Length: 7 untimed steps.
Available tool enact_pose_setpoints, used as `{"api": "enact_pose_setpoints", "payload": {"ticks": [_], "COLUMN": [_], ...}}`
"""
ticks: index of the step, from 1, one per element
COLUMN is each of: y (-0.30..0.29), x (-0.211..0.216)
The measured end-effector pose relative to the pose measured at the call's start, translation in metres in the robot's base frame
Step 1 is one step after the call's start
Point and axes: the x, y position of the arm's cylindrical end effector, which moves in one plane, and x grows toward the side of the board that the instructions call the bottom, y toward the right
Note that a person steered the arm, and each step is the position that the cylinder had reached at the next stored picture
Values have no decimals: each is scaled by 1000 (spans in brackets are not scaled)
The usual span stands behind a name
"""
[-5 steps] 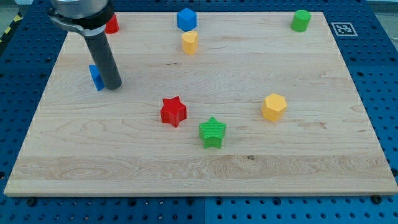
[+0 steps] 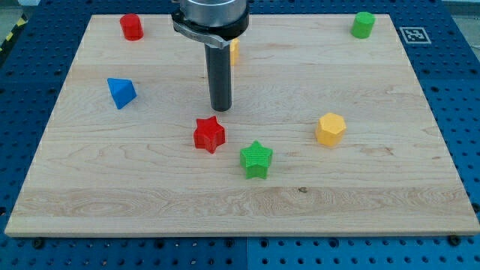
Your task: Slide the yellow heart to the right
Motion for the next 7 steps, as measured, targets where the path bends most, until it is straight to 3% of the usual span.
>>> {"api": "enact_pose_setpoints", "payload": {"ticks": [2, 4, 5, 7], "y": [45, -44, -60, -45], "x": [14, -52, -100, -123]}}
